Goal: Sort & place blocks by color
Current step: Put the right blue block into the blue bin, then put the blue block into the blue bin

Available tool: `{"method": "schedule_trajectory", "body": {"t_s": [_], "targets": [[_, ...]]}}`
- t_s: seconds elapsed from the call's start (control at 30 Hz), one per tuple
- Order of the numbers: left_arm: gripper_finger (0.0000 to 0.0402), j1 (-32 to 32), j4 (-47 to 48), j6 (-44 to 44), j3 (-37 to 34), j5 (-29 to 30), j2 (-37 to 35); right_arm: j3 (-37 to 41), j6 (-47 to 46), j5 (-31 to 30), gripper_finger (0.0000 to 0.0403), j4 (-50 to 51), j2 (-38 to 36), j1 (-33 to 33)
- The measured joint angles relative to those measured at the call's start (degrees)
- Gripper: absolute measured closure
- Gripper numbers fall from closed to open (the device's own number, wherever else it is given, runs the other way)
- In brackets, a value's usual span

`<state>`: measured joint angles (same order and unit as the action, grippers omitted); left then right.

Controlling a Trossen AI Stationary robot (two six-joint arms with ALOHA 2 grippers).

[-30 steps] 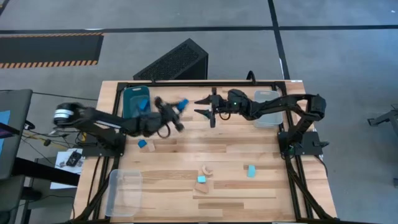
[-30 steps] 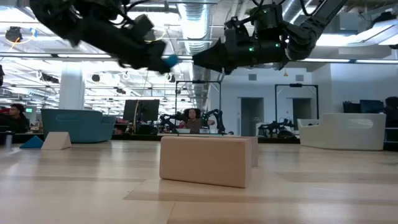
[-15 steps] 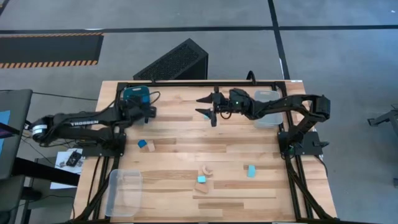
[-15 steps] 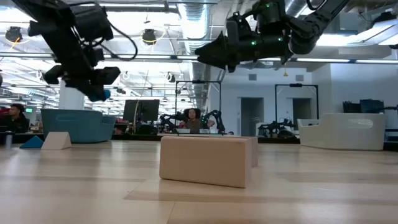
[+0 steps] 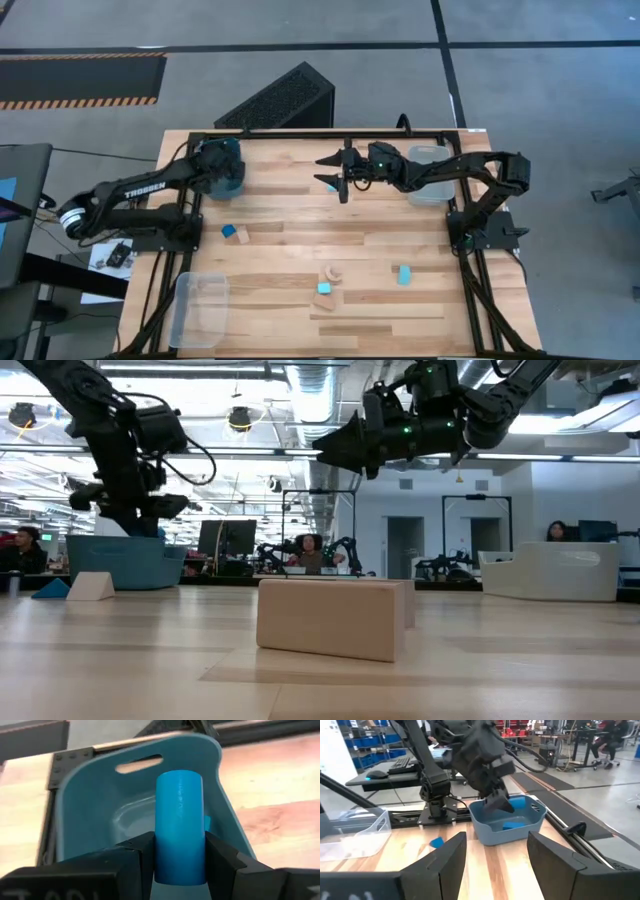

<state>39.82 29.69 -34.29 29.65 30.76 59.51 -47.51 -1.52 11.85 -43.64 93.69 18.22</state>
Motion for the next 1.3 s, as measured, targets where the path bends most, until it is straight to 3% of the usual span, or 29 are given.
{"method": "schedule_trajectory", "body": {"t_s": [0.2, 0.4, 0.67, 0.8, 0.97, 1.13, 1.3], "targets": [[0.0286, 1.46, -0.29, 1.40, 0.00, -2.00, 5.58, 0.00, 0.00, -0.02, 0.0170, 1.37, 0.00, 0.04], [0.0241, 1.48, -1.02, 1.30, 0.04, -1.76, 9.04, -0.02, -0.02, 0.01, 0.0170, 2.63, 0.00, 0.64], [0.0181, -0.97, 1.86, 3.23, 1.73, 0.18, 5.09, -0.02, -0.25, 0.01, 0.0170, 3.28, 0.00, 0.39], [0.0177, -8.94, 4.77, 2.96, 2.05, 3.15, -1.08, -0.02, -0.64, -0.02, 0.0170, 3.44, 0.00, -0.77], [0.0191, -25.50, 5.42, 3.69, 1.29, 4.43, -6.82, -0.04, -0.60, -0.12, 0.0170, 5.75, 0.00, -3.15], [0.0205, -41.73, 5.66, 5.18, 1.42, 6.01, -7.87, -0.04, 0.53, -5.51, 0.0170, 5.02, 0.00, -5.61], [0.0209, -52.36, 11.00, -2.45, 2.34, 4.77, -7.89, -0.09, 0.97, -7.51, 0.0170, 4.35, 0.00, -6.14]]}}
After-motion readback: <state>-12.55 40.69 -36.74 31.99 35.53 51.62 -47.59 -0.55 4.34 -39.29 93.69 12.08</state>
